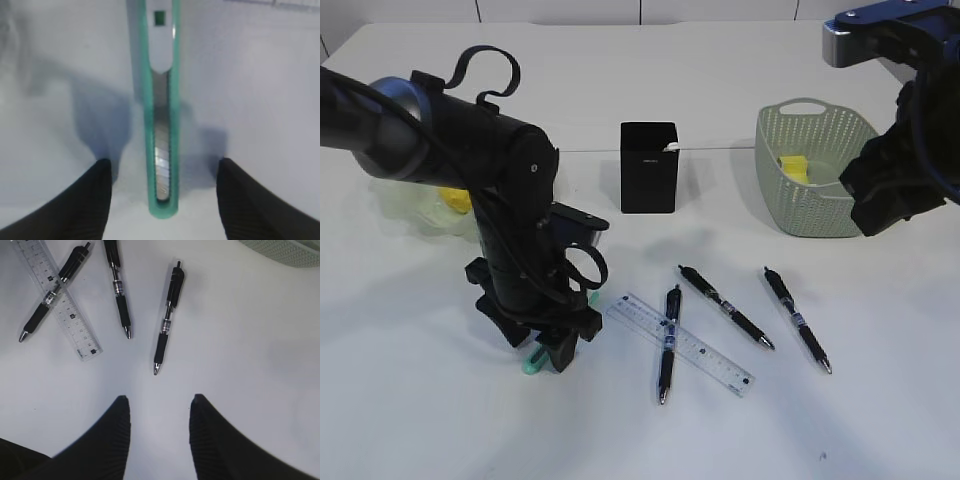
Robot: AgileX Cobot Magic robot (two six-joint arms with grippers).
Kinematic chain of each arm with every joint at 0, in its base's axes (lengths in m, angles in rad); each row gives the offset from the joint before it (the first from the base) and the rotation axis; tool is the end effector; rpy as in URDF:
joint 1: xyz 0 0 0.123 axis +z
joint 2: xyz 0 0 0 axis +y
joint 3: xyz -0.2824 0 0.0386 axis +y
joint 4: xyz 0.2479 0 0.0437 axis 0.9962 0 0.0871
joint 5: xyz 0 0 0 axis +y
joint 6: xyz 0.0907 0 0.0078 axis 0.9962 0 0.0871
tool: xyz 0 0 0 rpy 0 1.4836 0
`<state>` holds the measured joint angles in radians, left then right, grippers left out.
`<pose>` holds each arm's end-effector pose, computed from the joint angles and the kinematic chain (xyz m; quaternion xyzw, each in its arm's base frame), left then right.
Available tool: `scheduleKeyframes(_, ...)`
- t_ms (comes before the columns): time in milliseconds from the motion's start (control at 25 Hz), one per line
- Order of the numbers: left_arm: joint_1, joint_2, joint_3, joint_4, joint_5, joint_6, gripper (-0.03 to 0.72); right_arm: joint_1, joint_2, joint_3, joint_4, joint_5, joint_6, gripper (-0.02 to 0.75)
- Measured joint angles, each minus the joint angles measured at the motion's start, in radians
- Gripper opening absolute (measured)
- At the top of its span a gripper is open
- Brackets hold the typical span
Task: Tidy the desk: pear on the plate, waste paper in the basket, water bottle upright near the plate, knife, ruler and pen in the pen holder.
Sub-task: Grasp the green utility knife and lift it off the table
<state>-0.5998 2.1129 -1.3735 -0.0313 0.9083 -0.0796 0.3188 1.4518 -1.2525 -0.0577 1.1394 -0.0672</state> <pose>0.3225 -0.2233 0.1192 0.2479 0.9687 -0.0134 0.0007 0.2721 0.0848 0.3154 -0.1969 0.9671 -0.0076 0.1611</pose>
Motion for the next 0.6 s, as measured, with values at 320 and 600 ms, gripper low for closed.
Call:
scheduleKeyframes(320, 0.000, 0.016, -0.006, 0.000, 0.020, 0.000, 0.464, 0.000, 0.000, 0.000, 0.000, 0.000, 0.000, 0.298)
scheduleKeyframes(600, 0.000, 0.016, -0.006, 0.000, 0.026, 0.000, 0.293, 0.000, 0.000, 0.000, 0.000, 0.000, 0.000, 0.299)
